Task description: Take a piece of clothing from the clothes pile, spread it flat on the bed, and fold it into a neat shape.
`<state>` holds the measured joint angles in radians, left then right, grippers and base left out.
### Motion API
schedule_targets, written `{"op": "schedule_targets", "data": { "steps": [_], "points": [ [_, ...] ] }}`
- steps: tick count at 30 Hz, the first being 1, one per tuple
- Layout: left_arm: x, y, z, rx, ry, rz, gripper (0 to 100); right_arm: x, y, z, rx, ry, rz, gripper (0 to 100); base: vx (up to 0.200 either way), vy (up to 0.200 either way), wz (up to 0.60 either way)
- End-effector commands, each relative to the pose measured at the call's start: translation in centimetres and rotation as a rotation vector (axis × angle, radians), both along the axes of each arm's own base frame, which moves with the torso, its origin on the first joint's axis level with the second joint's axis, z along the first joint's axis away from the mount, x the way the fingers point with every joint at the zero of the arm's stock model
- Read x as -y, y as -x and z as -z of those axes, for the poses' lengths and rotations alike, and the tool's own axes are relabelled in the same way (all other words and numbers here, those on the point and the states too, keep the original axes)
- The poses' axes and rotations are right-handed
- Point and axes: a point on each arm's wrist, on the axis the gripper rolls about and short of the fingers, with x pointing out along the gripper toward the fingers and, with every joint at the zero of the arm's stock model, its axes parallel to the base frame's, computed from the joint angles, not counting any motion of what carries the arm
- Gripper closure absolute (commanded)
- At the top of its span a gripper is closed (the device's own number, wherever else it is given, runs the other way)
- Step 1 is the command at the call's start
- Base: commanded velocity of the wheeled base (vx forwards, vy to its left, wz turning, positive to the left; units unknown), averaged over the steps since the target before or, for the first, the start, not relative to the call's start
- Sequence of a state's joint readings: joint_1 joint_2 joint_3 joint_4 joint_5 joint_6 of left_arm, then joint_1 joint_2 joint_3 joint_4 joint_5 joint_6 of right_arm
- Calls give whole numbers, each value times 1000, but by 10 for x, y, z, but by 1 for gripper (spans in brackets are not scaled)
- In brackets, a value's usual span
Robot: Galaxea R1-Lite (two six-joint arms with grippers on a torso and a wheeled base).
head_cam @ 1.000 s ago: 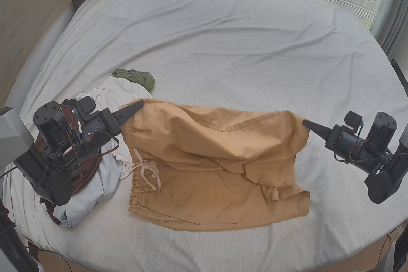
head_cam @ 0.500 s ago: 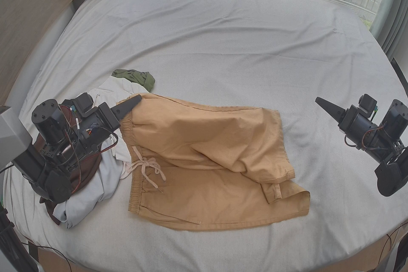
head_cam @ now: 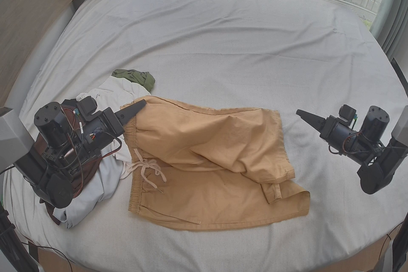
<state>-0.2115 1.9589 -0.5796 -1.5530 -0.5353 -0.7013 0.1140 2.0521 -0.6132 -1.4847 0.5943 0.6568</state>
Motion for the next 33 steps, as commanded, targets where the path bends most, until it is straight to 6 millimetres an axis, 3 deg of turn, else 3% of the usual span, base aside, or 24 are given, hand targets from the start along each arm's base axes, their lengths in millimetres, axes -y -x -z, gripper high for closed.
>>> {"op": "schedule_targets", "data": {
  "steps": [1, 10, 17, 31, 32, 33],
  "points": [
    [0, -1, 2, 5, -10, -2, 100, -17, -44, 32, -110, 13, -22, 0, 0, 0, 0],
    [0, 0, 1, 7, -9, -2, 100, -21, -94, 41, -142, 20, 35, 0, 0, 0, 0],
    [0, 0, 1, 10, -9, -2, 100, -15, -116, 49, -155, 23, 84, 0, 0, 0, 0],
    [0, -1, 1, 6, -8, -1, 100, -27, -114, 54, -157, 25, 81, 0, 0, 0, 0],
    [0, -1, 2, 4, -9, -1, 100, -28, -114, 54, -155, 25, 79, 100, 0, 0, 0],
    [0, -1, 2, 4, -9, -3, 100, -29, -114, 54, -157, 25, 78, 100, 0, 0, 0]
  ]
}}
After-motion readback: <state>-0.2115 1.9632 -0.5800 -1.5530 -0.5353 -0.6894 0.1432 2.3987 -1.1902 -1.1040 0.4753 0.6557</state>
